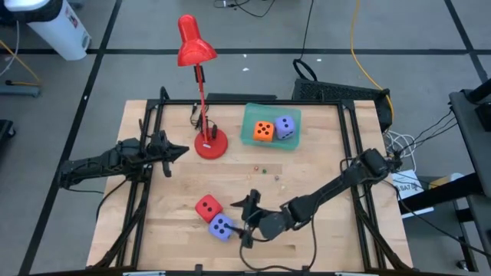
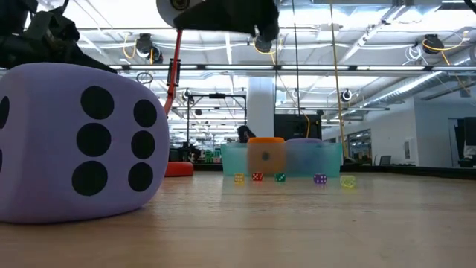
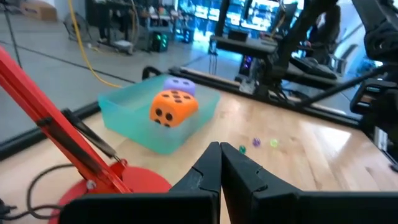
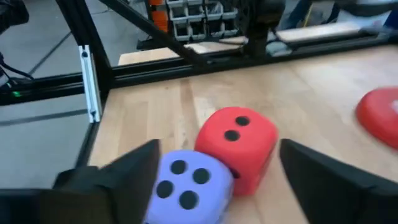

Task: Pick & Place Dice
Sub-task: Put the big purple dice into the green bin

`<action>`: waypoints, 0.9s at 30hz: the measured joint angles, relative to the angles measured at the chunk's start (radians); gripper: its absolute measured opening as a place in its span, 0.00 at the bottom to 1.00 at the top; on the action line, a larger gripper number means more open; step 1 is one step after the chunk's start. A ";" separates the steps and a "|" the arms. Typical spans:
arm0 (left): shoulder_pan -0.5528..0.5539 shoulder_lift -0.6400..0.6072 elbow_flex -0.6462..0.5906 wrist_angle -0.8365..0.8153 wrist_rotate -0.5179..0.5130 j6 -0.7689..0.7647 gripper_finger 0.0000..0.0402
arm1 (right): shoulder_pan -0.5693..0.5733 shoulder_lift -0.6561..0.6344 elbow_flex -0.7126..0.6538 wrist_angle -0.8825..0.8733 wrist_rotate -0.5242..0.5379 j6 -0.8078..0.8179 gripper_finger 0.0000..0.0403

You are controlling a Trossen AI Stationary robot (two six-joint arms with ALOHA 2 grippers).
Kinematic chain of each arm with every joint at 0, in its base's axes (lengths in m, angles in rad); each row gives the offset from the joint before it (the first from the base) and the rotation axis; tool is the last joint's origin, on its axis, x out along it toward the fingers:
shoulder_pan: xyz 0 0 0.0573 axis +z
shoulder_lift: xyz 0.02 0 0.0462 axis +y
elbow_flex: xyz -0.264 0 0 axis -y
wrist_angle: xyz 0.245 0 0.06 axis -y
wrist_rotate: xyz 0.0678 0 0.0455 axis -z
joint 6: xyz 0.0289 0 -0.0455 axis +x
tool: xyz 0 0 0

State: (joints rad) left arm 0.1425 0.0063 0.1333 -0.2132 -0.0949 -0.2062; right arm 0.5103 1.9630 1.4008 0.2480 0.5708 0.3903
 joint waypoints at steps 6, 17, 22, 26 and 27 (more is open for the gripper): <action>0.000 0.000 0.000 -0.025 0.013 -0.014 0.02 | 0.027 0.067 0.015 0.072 -0.019 0.070 0.95; 0.000 0.000 0.000 -0.006 0.122 0.017 0.02 | 0.113 0.154 0.015 0.140 0.129 0.207 0.94; -0.013 0.000 0.000 0.029 0.386 0.027 0.01 | 0.123 0.167 0.014 0.120 0.214 0.200 0.94; -0.078 0.020 0.000 0.032 0.415 -0.048 0.01 | 0.106 0.166 0.014 0.070 0.214 0.200 0.94; -0.105 0.032 -0.002 0.037 0.408 -0.069 0.01 | 0.101 0.166 0.014 0.054 0.212 0.200 0.94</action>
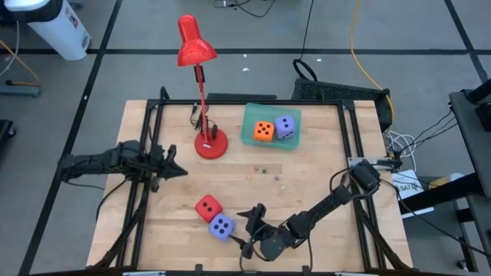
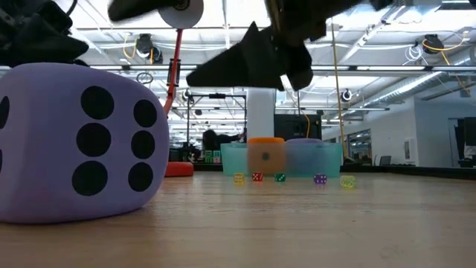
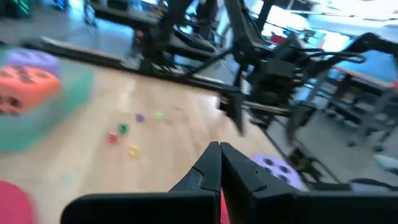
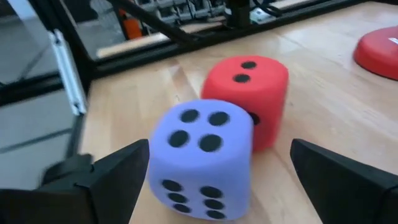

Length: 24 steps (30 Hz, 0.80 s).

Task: Pick & Place Dice
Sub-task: Put the big purple dice into the green bin

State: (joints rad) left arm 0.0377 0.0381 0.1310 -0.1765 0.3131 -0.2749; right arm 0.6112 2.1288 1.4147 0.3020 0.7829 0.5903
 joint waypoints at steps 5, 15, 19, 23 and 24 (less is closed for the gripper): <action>-0.158 0.084 -0.025 0.056 -0.148 -0.099 0.00 | -0.035 0.000 0.000 -0.045 -0.096 -0.001 0.94; -0.448 0.282 -0.024 0.212 -0.471 -0.199 0.00 | -0.098 -0.004 0.001 -0.169 -0.150 0.069 0.94; -0.481 0.324 -0.024 0.261 -0.538 -0.199 0.00 | -0.110 -0.020 0.005 -0.349 -0.052 0.172 0.94; -0.485 0.357 -0.024 0.295 -0.552 -0.212 0.00 | -0.112 -0.063 0.000 -0.560 0.035 0.226 0.93; -0.485 0.366 -0.024 0.295 -0.551 -0.219 0.00 | -0.114 -0.070 -0.005 -0.617 0.034 0.232 0.93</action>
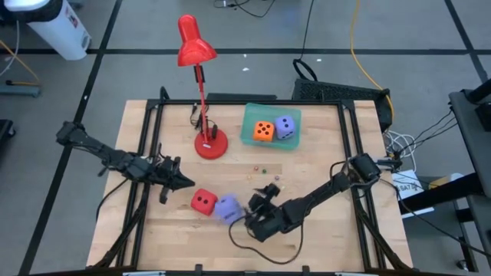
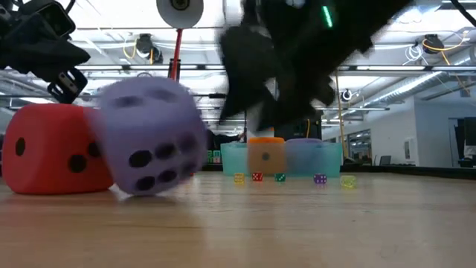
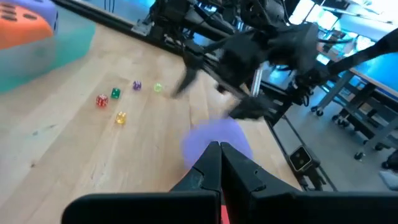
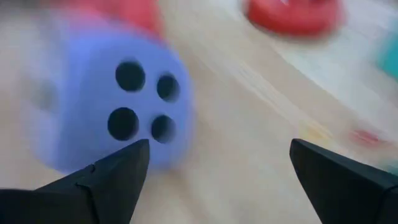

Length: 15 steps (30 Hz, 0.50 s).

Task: Pick & Place Dice
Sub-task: Put the big purple dice into the green bin

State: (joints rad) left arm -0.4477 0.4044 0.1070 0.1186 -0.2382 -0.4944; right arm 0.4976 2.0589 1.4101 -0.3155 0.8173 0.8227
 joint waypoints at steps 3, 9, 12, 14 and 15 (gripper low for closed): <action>0.000 0.033 0.000 0.017 0.001 -0.015 0.00 | -0.002 -0.039 -0.002 -0.036 -0.004 0.002 0.93; 0.000 0.118 0.000 0.087 0.007 -0.031 0.00 | 0.017 -0.090 0.001 0.018 -0.002 -0.082 0.93; 0.000 0.169 0.000 0.138 0.022 -0.019 0.00 | 0.030 -0.109 0.001 0.061 0.016 -0.180 0.93; 0.000 0.200 0.009 0.145 0.024 -0.020 0.00 | 0.034 -0.122 0.004 0.085 0.022 -0.250 0.93; 0.000 0.216 0.016 0.147 0.024 -0.022 0.00 | 0.035 -0.122 0.006 0.099 0.021 -0.282 0.93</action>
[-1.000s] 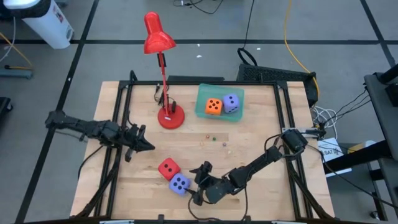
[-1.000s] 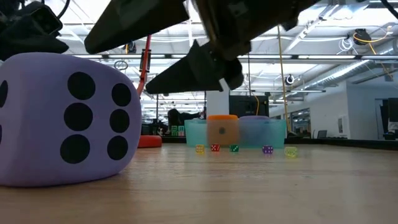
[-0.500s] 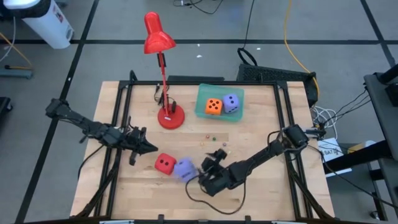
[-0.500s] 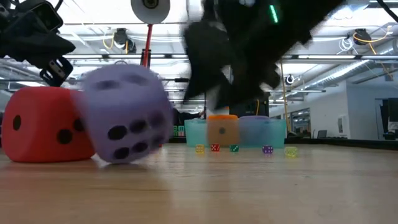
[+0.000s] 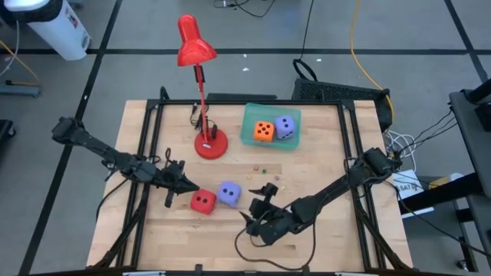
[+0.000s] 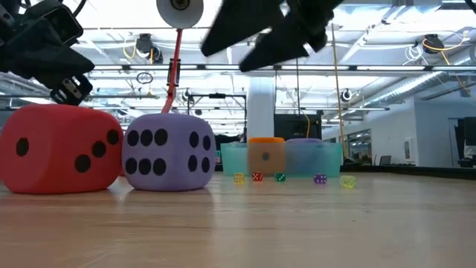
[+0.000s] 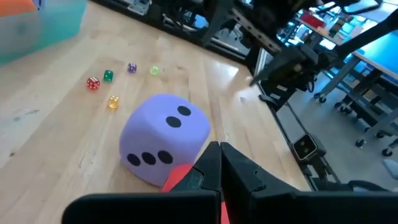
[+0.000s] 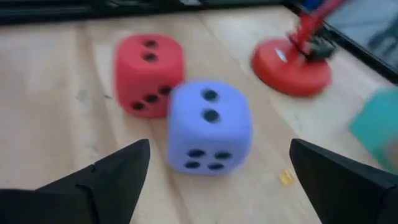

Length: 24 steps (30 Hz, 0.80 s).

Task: Pick & Place Dice
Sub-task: Put the big purple dice into the green bin

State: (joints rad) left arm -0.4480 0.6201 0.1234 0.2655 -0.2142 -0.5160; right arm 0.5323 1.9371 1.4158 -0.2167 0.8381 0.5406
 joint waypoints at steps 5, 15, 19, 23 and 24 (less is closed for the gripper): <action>0.005 0.088 0.051 -0.015 0.005 -0.002 0.00 | -0.023 0.006 -0.003 0.078 -0.070 -0.118 0.93; 0.140 0.279 0.334 -0.471 0.046 0.013 0.00 | -0.082 0.004 -0.050 0.088 -0.237 0.040 0.98; 0.212 0.373 0.395 -0.526 0.145 0.061 0.00 | -0.082 0.006 -0.095 0.094 -0.206 0.071 0.99; 0.271 0.467 0.421 -0.526 0.218 0.084 0.00 | -0.082 0.005 -0.138 0.154 -0.186 0.070 0.98; 0.281 0.492 0.430 -0.525 0.226 0.089 0.00 | -0.082 0.005 -0.152 0.175 -0.186 0.062 0.98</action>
State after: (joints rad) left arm -0.1667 1.1119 0.5537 -0.2598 0.0121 -0.4274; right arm 0.4507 1.9419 1.2642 -0.0421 0.6525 0.6024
